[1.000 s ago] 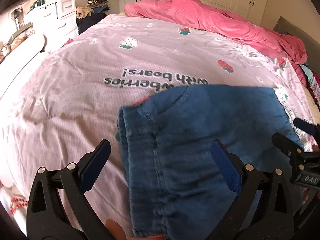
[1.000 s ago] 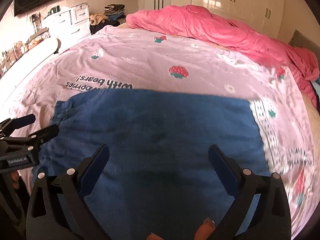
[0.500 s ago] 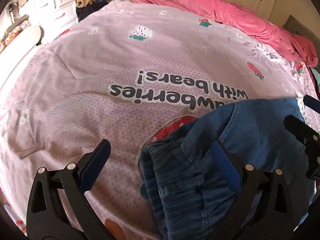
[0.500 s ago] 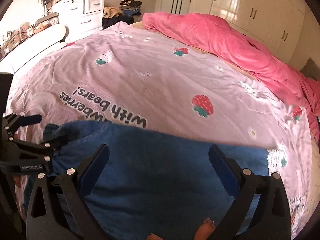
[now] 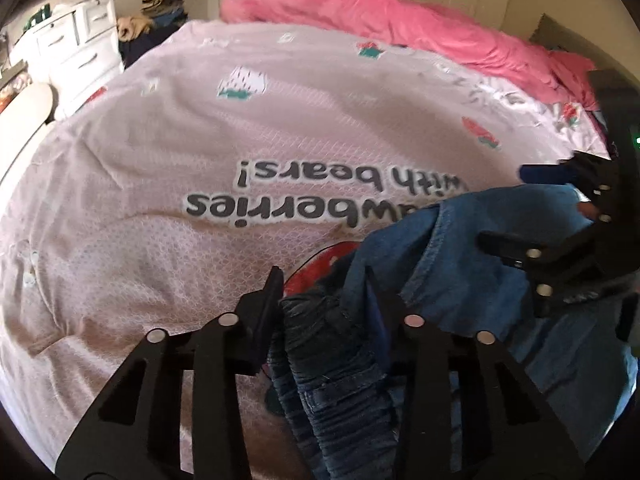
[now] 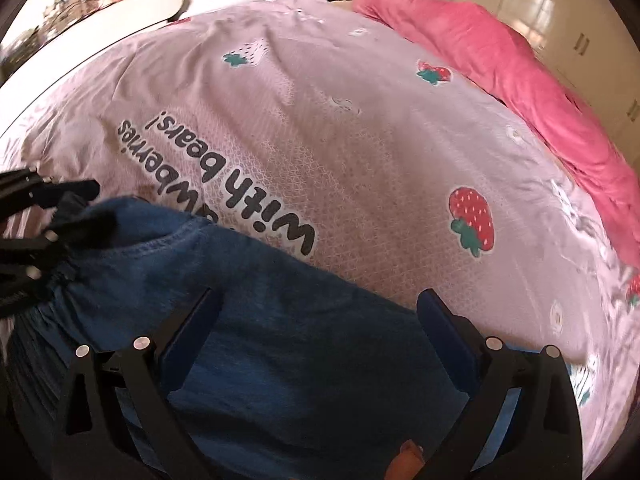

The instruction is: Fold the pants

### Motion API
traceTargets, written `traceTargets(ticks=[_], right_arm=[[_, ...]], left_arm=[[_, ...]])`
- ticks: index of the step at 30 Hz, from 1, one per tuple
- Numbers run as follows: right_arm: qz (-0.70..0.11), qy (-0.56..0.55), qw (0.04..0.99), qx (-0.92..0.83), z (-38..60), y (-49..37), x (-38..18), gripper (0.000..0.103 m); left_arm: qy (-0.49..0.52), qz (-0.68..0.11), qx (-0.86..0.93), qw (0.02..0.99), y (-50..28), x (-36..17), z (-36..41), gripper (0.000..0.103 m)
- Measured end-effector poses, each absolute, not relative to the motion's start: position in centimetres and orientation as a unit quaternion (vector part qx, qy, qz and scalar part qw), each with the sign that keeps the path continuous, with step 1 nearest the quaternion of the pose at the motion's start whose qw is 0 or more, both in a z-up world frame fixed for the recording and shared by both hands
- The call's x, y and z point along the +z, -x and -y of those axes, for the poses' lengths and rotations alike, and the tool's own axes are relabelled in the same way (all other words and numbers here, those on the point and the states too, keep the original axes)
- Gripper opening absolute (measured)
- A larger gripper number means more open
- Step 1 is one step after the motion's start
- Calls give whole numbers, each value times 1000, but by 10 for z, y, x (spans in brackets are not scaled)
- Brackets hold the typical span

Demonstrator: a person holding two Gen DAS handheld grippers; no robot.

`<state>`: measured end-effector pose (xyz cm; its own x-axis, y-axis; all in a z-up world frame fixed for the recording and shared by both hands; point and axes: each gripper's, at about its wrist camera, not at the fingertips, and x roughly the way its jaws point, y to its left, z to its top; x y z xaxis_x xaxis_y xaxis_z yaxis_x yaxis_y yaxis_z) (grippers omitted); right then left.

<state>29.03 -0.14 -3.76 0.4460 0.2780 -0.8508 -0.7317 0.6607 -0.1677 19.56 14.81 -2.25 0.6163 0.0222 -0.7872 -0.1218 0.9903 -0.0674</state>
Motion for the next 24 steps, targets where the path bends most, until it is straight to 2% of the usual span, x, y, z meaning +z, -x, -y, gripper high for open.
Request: traceTargets(ticks=[3,10,11,12,14,15,18,24], right_arm=[[-418,291,794,331,-1,-289,-37,99],[-392,377,759,359,-23,-282,-42,98],[-396,381,753,362,-26,-281,-45,89],[-402,374,747,376,-27,-279,-45,58],[-409,350,737,409,-27,-270,-42,29],[-399,352,742,408,-25,-263,-40,20],[-392,338,761,391,-12,-246,-37,11],[-393,240,803,379,28,-218,-14,9]], left_arm=[[65,-423,25,903,-188,-15,-147,25],[65,-376,-10,924,-156,10,-128,23],[65,-375,-14,925,-154,11,-126,23],[61,-377,-19,924,-153,11,-122,23],[51,-379,-12,924,-153,9,-120,23],[48,-381,-7,924,-153,8,-120,23],[54,-381,-4,923,-153,8,-126,23],[56,-374,-11,926,-141,11,-122,23]])
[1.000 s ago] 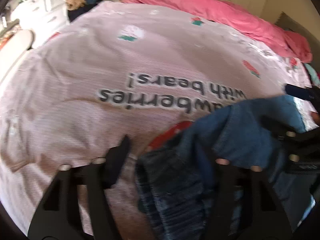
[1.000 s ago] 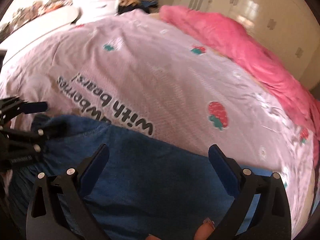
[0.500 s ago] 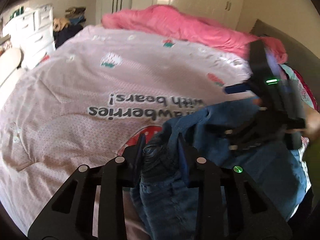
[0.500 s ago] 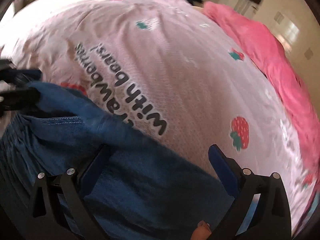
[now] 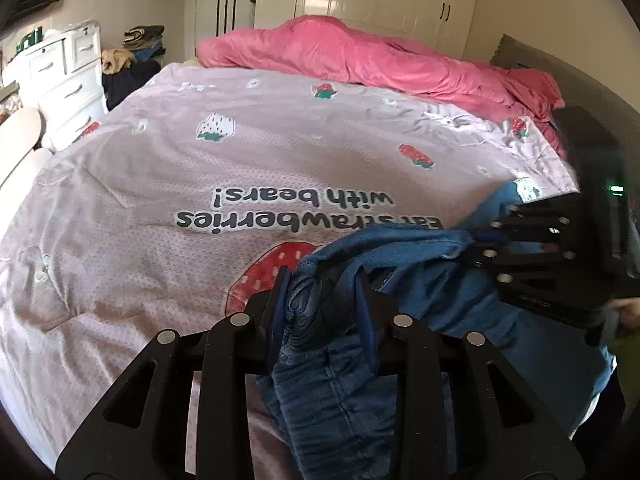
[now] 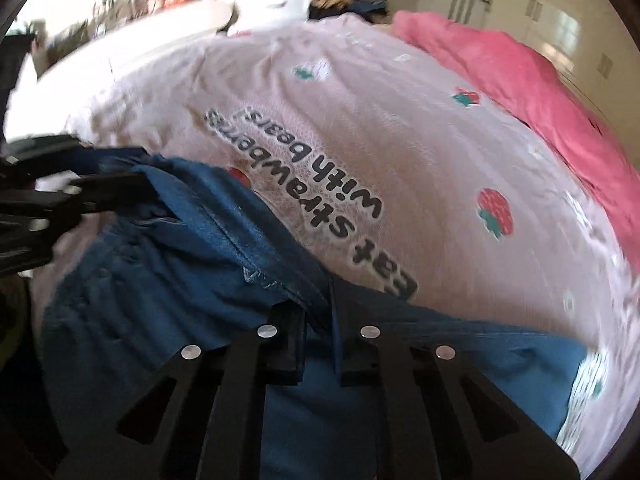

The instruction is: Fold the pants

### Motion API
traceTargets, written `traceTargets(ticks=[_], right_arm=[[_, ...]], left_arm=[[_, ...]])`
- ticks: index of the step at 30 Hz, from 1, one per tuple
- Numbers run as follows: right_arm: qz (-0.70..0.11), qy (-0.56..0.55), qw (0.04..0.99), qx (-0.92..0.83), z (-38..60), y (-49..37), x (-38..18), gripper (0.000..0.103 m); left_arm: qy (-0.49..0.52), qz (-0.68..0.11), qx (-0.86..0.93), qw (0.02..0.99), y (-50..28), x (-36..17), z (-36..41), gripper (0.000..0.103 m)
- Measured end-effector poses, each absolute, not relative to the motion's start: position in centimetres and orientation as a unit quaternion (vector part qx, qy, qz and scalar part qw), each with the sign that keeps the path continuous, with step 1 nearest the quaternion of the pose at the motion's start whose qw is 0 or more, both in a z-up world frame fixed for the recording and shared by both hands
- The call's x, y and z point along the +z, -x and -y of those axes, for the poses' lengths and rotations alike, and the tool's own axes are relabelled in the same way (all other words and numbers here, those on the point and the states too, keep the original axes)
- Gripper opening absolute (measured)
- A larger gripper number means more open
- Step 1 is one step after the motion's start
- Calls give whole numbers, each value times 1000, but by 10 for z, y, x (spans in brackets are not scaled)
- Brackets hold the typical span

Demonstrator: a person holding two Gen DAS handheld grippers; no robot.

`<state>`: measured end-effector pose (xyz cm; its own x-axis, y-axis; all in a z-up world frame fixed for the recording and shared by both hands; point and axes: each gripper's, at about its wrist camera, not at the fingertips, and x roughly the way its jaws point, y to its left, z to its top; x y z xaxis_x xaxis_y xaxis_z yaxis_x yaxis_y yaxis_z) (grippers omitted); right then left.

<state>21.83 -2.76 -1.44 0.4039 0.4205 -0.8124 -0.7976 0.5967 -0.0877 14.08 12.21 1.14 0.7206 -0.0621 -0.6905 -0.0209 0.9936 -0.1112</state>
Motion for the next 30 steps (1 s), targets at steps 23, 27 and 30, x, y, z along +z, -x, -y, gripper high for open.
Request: traceTargets(ticks=[23,27,30], right_arm=[[-382,134,817,409,103,-23,-8,9],[-393,150,803,421,95,-10,-21,12],[-413,151,794,419,89,-11,-34,12]], left_arm=[[42,-381,-68,921,1,8,-81,26],[46,-411,-53,909,12,-9,-87,34],[69,-432,-46,898,10,-18,-96,37]])
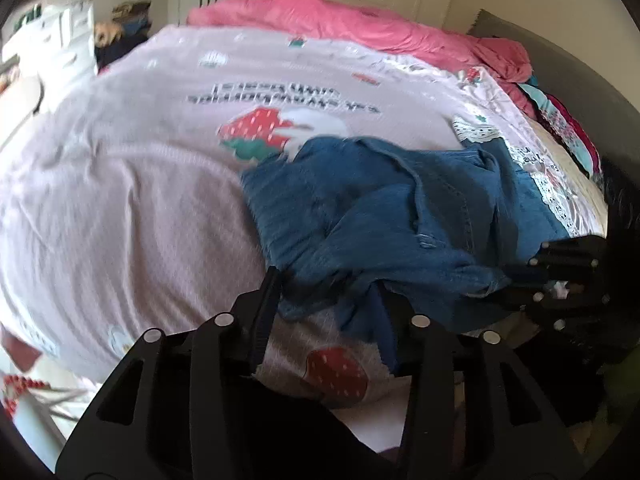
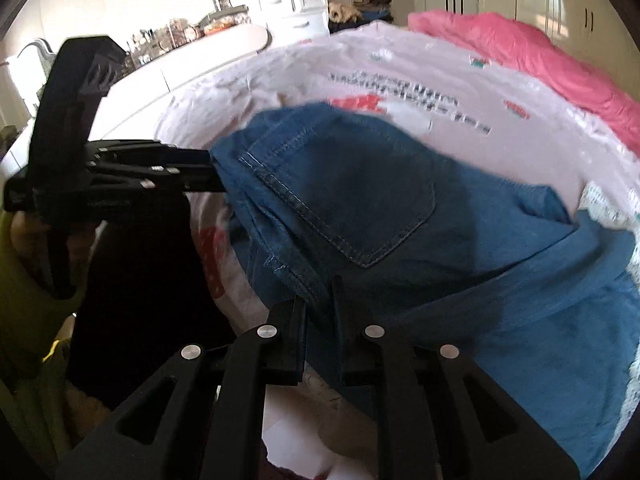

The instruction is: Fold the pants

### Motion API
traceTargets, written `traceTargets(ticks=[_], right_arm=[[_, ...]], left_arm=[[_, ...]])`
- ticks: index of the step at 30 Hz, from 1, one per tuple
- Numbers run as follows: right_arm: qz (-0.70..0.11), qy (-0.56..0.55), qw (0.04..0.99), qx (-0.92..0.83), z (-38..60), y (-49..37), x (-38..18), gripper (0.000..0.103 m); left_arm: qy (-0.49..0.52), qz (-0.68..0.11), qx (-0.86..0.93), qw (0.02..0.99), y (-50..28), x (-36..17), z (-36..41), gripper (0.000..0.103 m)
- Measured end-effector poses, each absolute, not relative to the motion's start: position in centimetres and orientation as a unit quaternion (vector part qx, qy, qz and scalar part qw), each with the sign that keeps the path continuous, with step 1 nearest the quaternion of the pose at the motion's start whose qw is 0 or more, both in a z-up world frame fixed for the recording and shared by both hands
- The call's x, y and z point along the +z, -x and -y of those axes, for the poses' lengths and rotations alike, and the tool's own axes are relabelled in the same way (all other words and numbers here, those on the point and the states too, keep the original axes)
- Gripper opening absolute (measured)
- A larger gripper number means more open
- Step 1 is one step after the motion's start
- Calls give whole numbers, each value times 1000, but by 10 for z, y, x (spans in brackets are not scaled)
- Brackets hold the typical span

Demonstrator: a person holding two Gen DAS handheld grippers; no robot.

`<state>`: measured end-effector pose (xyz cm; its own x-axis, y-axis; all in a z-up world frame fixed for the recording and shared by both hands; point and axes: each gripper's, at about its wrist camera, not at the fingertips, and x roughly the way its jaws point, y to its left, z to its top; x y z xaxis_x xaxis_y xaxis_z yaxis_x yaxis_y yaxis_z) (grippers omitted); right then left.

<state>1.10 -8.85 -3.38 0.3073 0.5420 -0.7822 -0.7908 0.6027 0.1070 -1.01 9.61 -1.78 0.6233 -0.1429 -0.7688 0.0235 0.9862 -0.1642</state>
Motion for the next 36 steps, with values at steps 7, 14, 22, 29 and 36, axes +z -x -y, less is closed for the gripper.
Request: traceTargets(ticks=[7,14,22,29,36], right_arm=[[-420,153,786,427,86,-4,-45,15],[-430,138,779,434,90,-3,-47,19],[-440,131,774,437,93,2,-47,29],[-419,99,796,426,122,5,-21,34],[-390,90,842,361,132,-24,-3,48]], left_arm=[[44,-439,-27,897,25,-6,-104,44],[60,-424,-14,903,37,18,-117,44],[22,-421,-73,904,-13,14,-58,44],[-1,-451,-56,891,-21,-19,-58,44],[-15,-443,-49,895,-18,-24,-56,44]])
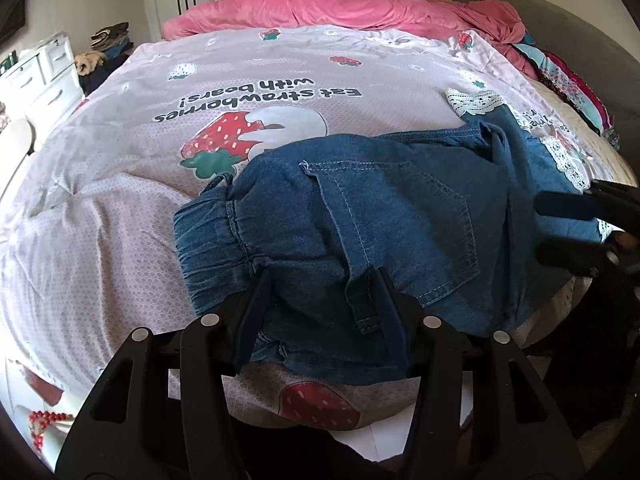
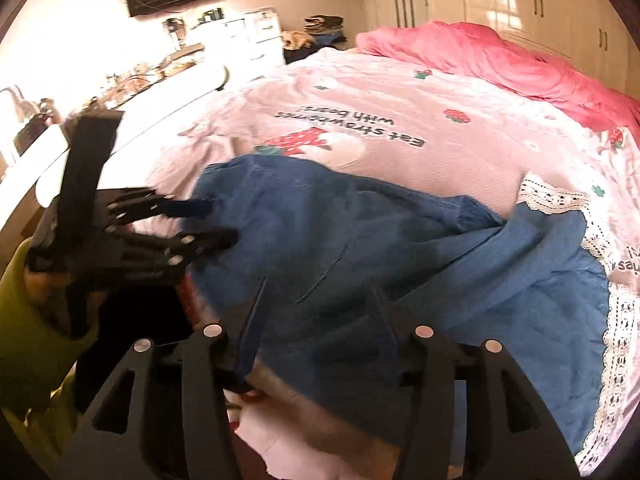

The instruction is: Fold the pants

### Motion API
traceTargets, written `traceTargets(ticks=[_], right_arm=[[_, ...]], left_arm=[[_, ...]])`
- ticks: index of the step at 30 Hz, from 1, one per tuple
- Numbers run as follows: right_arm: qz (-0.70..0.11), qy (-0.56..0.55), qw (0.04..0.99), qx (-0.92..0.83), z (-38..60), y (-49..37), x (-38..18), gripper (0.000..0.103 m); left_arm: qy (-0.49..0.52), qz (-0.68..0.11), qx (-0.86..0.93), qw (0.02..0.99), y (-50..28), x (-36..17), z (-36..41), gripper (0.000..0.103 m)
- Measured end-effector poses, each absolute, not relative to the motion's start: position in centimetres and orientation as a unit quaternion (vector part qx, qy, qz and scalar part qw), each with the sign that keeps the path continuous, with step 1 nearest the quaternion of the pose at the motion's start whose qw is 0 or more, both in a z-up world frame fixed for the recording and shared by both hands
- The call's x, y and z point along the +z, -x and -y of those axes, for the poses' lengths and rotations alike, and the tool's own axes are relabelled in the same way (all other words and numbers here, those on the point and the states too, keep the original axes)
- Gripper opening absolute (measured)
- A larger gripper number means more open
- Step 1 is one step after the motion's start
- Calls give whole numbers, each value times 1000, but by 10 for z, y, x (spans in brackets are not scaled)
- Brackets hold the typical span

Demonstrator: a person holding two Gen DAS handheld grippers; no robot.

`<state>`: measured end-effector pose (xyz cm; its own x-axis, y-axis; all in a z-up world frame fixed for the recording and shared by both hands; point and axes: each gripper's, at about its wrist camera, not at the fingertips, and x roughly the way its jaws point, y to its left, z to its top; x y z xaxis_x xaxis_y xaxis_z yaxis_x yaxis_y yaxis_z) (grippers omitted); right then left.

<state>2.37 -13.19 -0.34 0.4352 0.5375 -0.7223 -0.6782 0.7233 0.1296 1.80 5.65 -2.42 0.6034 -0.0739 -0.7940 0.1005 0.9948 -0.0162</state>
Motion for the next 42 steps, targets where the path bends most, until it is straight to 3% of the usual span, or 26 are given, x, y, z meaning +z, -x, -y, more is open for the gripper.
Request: traceTargets(ticks=[7,21,35,39,42], right_arm=[[-449,117,823,328,112,-40,-51,50],[-389,-2,885,256,214,-54,14,53],[-372,-39,907,192,270,-69,18,65],[-374,-31,906,193,267,-79,18,65],[-374,-21,906,196,262,-88,20,65]], left_arm=[[-7,-438,-43,898,-15,-22,-57,45],[12,-395,-104,913,2,28,-19,53],[16,-449,-235,862,-28,-2,61,53],[34,-478,-256,839,-50,-20,70,43],[37,-490,-254,833,-68,-29,75,42]])
